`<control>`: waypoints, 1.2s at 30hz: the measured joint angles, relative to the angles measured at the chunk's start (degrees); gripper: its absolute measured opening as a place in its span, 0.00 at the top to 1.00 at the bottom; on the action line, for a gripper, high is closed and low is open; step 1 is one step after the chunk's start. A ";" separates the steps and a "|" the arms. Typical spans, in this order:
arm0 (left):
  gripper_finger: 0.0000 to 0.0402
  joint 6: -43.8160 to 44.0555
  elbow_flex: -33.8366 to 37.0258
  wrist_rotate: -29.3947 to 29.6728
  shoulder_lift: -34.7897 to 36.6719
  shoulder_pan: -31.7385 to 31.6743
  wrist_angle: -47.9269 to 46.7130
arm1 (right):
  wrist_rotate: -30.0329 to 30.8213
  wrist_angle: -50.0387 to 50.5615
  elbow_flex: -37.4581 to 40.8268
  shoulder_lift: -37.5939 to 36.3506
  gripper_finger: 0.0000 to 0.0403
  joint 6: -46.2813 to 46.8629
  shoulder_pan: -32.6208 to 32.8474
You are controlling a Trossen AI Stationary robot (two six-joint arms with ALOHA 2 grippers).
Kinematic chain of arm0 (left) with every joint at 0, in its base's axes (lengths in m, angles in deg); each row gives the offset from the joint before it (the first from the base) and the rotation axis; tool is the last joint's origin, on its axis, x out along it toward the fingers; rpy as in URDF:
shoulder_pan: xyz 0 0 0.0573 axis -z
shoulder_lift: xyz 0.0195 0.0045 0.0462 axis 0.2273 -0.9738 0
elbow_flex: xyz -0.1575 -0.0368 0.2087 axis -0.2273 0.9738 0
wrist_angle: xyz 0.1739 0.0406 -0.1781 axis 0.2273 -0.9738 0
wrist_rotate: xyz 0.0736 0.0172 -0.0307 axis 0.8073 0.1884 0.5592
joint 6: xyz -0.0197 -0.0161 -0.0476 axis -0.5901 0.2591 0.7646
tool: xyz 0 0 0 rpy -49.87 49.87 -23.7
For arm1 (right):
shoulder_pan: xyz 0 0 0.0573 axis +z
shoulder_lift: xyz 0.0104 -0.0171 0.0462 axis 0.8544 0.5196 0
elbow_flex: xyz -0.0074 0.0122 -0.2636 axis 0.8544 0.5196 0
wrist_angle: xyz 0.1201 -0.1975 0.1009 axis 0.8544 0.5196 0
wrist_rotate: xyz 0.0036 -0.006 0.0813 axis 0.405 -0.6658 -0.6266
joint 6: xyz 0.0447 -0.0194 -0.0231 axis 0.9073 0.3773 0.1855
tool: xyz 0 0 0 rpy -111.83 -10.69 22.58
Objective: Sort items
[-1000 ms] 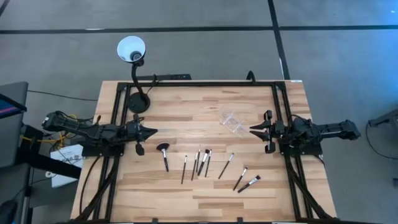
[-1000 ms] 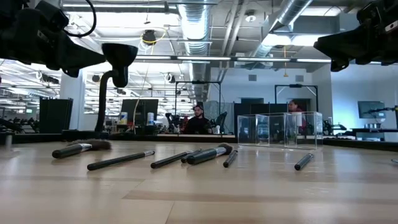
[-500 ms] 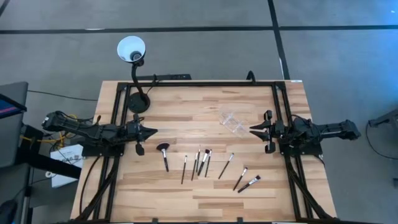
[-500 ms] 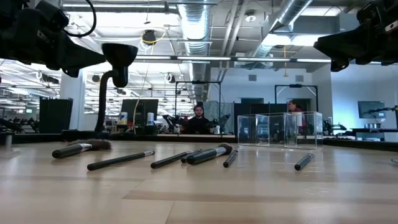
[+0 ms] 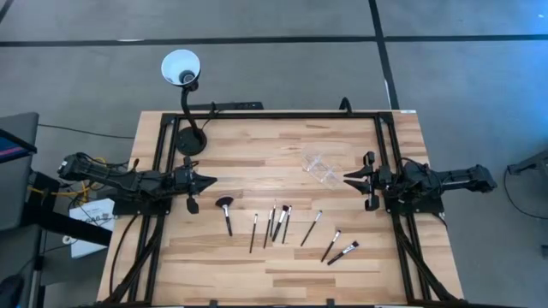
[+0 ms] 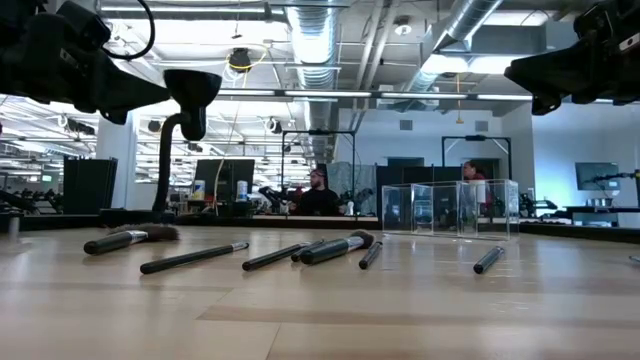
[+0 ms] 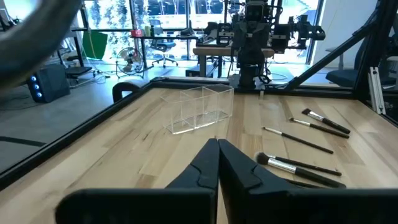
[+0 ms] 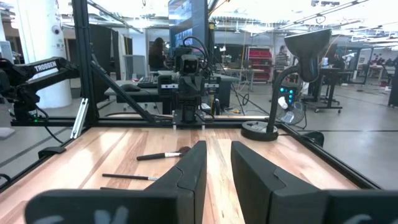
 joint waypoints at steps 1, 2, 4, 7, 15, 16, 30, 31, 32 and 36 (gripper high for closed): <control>0.99 0.00 -0.01 0.00 0.00 -0.01 0.00 | 0.00 0.00 -0.01 0.00 0.84 0.00 0.00; 0.99 0.00 -0.01 0.00 0.00 -0.01 0.00 | 0.00 0.00 0.00 0.00 0.84 0.00 0.00; 0.99 0.00 0.01 0.00 -0.02 0.01 0.00 | 0.00 0.00 -0.01 0.00 0.84 0.00 0.00; 0.99 0.00 0.01 0.00 -0.02 -0.01 0.37 | -0.02 0.01 0.01 0.00 0.84 0.00 0.00; 0.99 0.00 0.01 0.00 0.00 -0.01 8.22 | -0.02 0.00 0.01 0.00 0.84 0.00 0.00; 0.99 -0.13 0.01 0.00 0.00 -0.01 9.46 | -0.02 0.01 0.00 0.00 0.84 0.00 0.00; 0.99 -7.18 0.01 0.74 -0.87 -2.20 13.03 | 0.00 0.02 0.01 0.00 0.84 0.00 0.00; 0.99 -7.15 0.01 0.74 -1.49 -2.54 13.07 | -0.01 0.00 0.00 0.00 0.84 0.00 0.00; 0.98 -7.12 0.01 0.75 -2.23 -2.93 13.49 | 0.00 0.00 0.00 0.00 0.84 0.00 0.00; 0.92 -7.48 -2.76 0.76 -6.70 -5.04 14.49 | -0.01 0.01 -0.01 0.00 0.84 0.00 0.00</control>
